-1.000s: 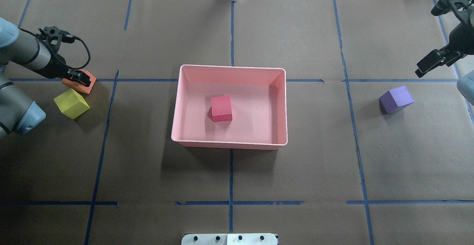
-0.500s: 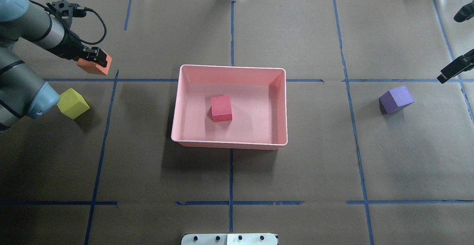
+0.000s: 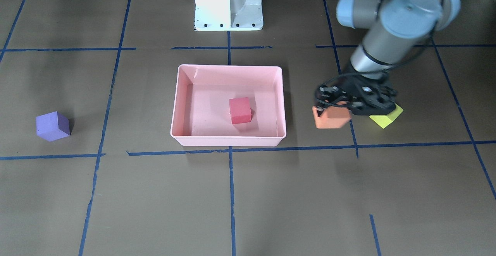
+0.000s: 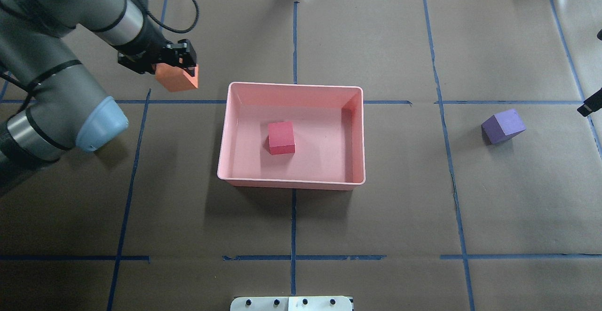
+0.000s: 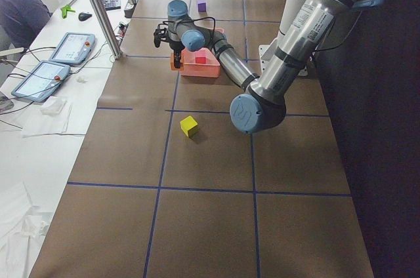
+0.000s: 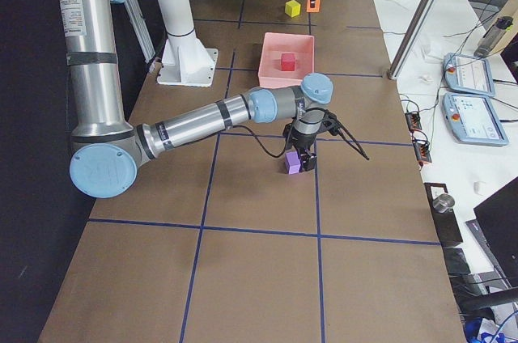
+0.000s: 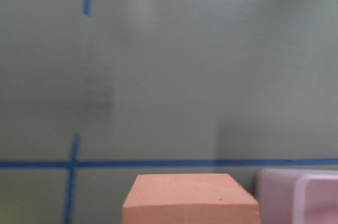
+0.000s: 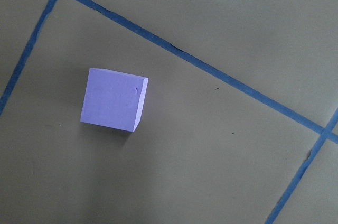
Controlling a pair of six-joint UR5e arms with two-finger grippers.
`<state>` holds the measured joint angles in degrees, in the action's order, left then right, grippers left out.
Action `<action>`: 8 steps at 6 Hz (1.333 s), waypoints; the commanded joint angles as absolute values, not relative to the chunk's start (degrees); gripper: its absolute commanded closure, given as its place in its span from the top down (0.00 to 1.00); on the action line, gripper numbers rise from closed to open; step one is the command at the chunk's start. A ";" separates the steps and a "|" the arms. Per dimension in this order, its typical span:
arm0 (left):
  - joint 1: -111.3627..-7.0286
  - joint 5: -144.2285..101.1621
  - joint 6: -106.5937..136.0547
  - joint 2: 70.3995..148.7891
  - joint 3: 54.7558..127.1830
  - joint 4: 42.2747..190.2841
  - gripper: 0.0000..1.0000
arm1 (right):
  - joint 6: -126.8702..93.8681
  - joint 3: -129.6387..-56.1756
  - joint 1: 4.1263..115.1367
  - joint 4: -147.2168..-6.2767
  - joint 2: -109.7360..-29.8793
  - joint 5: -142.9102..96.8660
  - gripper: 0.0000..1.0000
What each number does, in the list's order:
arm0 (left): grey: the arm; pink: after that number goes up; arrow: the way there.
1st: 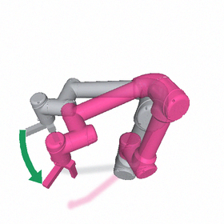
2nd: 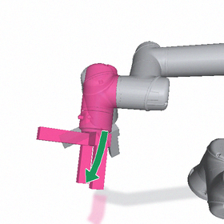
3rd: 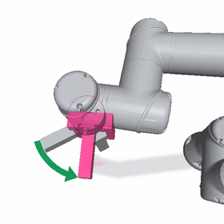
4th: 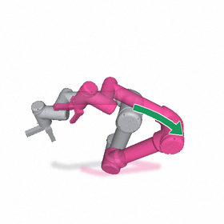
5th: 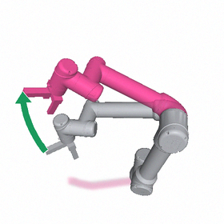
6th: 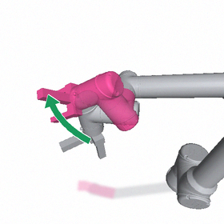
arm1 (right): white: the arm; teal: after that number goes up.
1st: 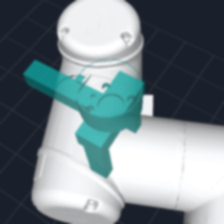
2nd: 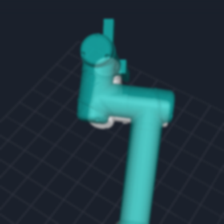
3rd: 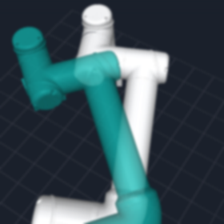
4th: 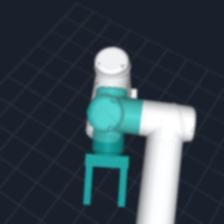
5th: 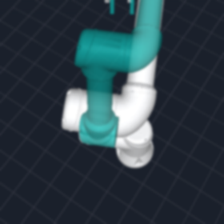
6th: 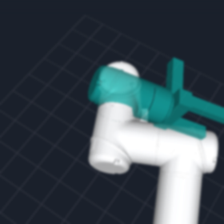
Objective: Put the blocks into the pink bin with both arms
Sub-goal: 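Carry the orange cube into the pink bin and release it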
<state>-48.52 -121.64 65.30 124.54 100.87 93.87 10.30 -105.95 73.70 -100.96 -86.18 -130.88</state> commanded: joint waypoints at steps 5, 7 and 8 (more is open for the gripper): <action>-30.67 -105.29 85.43 144.23 90.61 89.65 1.00 | 1.22 -105.82 71.21 -96.11 -85.08 -131.31 1.00; -30.67 -105.29 85.17 143.01 90.70 90.43 1.00 | -14.54 -96.74 63.04 -76.47 -83.25 -130.00 1.00; -30.67 -105.29 85.17 143.00 90.70 90.44 1.00 | -16.50 -94.07 61.02 -72.81 -82.97 -128.51 1.00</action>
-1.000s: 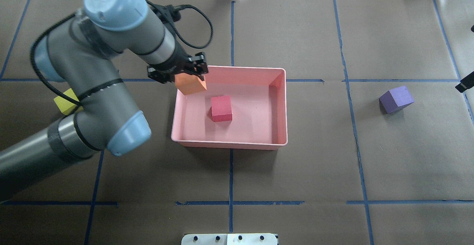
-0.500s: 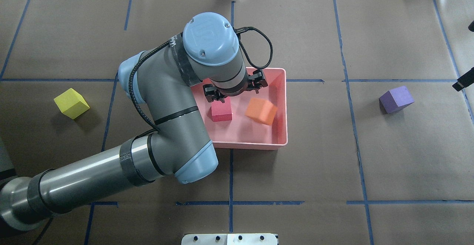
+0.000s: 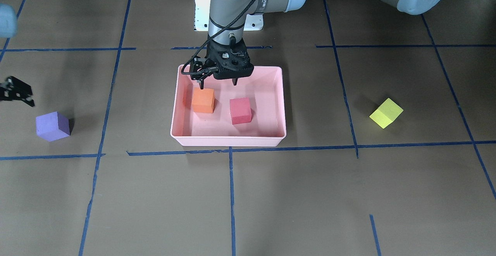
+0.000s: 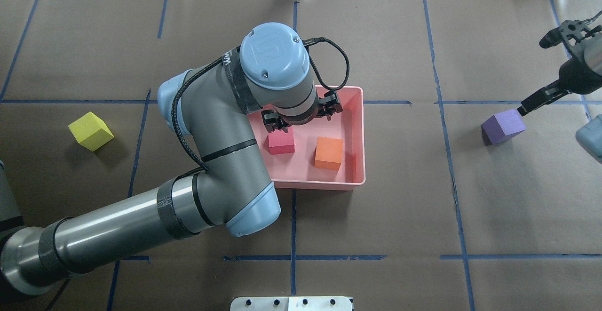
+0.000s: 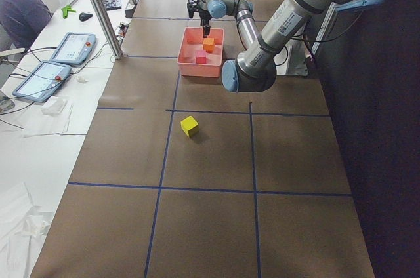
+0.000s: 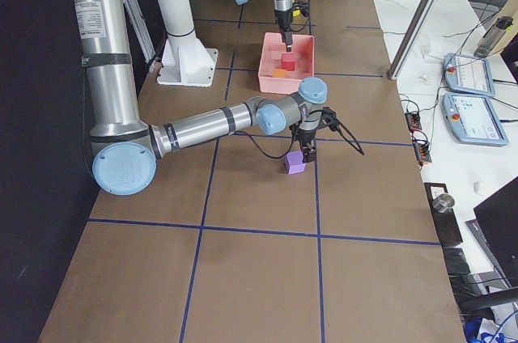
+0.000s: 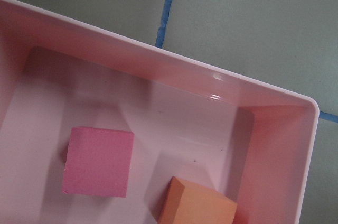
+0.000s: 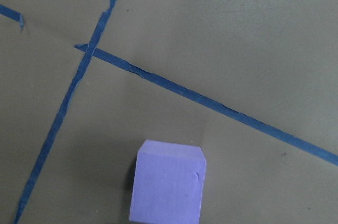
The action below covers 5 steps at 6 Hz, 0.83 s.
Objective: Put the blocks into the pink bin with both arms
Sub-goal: 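Grasp the purple cube with the right gripper while the left gripper withdraws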
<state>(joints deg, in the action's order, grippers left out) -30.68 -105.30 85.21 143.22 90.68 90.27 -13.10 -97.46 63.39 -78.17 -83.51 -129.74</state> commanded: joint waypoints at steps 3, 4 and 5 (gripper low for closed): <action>-30.67 -105.29 85.17 142.91 90.79 90.53 1.00 | -18.37 -90.46 57.67 -72.69 -82.62 -126.40 1.00; -30.67 -105.29 85.17 142.82 90.79 90.53 1.00 | -18.37 -89.05 55.74 -72.77 -82.62 -124.21 1.00; -30.67 -105.29 85.17 142.91 90.88 90.53 1.00 | -18.37 -87.12 54.42 -72.69 -81.40 -123.75 1.00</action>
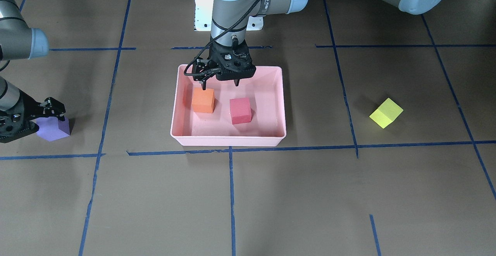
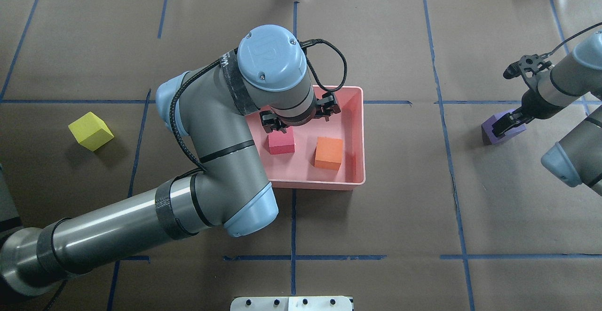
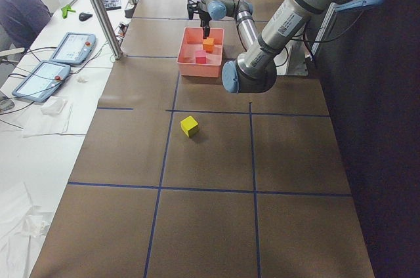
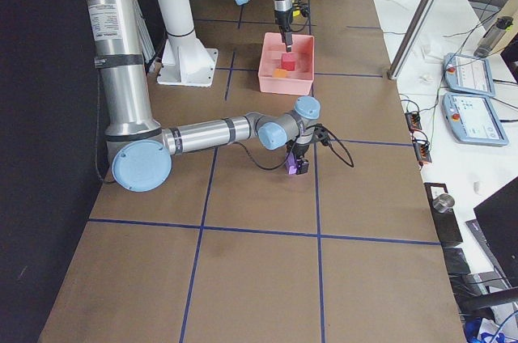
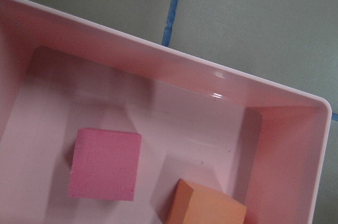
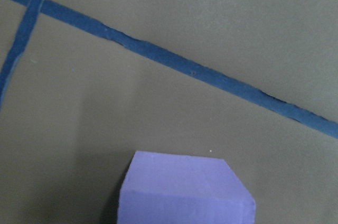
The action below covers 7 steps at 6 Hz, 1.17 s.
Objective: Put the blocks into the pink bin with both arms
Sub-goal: 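Grasp the purple cube with the right gripper while the left gripper withdraws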
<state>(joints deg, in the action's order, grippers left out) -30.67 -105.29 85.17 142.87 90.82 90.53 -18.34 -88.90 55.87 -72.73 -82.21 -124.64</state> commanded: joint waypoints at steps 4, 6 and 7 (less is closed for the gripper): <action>-30.76 -105.64 83.25 140.12 93.93 89.66 1.00 | -33.58 -95.93 54.23 -76.35 -79.20 -125.06 0.24; -32.76 -108.69 69.50 131.69 104.02 85.20 1.00 | -35.24 -104.19 54.23 -95.08 -71.06 -125.59 0.26; -35.57 -111.50 61.34 128.70 105.98 84.47 1.00 | -40.46 -106.33 52.92 -100.84 -66.58 -125.60 0.27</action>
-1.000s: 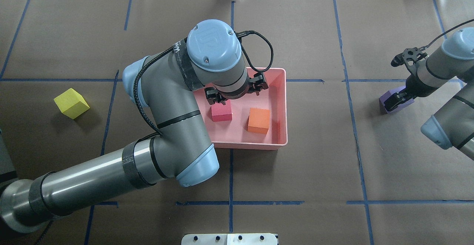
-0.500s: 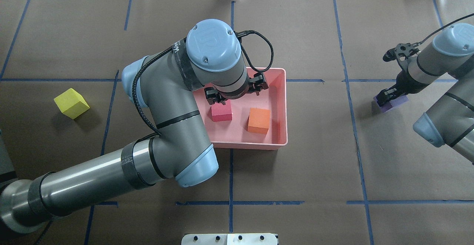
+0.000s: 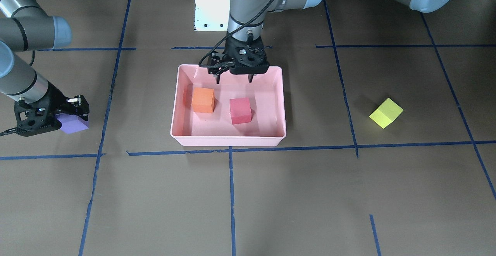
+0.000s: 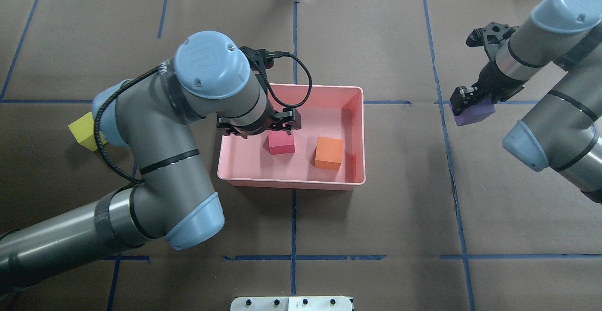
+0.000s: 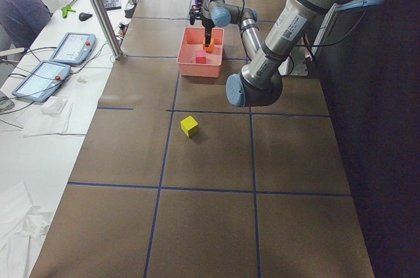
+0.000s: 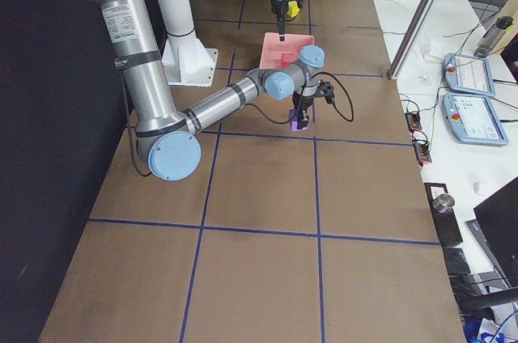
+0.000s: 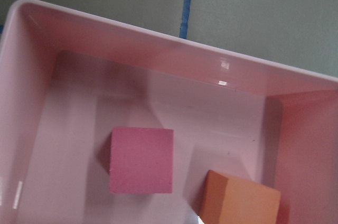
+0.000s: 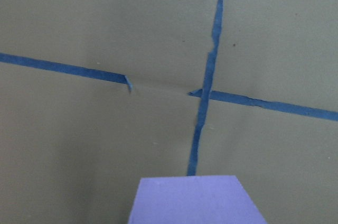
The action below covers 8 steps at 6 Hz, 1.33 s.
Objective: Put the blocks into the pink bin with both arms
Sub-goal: 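Carry the purple cube into the pink bin and release it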
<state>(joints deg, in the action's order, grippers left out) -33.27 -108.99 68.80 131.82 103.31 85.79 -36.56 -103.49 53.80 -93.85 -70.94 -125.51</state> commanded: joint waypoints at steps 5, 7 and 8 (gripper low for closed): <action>-55.42 -123.55 21.07 112.96 106.18 85.25 1.00 | -78.62 -104.95 32.20 -100.99 -48.98 -113.94 0.33; -60.01 -126.20 11.90 109.53 105.82 85.34 1.00 | -82.87 -100.65 26.30 -100.90 -45.63 -107.18 0.99; -60.46 -126.21 9.69 107.77 105.91 85.52 1.00 | -82.71 -100.98 26.28 -100.99 -45.53 -107.23 1.00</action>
<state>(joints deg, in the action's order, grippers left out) -59.47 -125.86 12.53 109.45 105.91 85.38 -82.26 -101.32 27.18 -100.95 -46.10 -108.34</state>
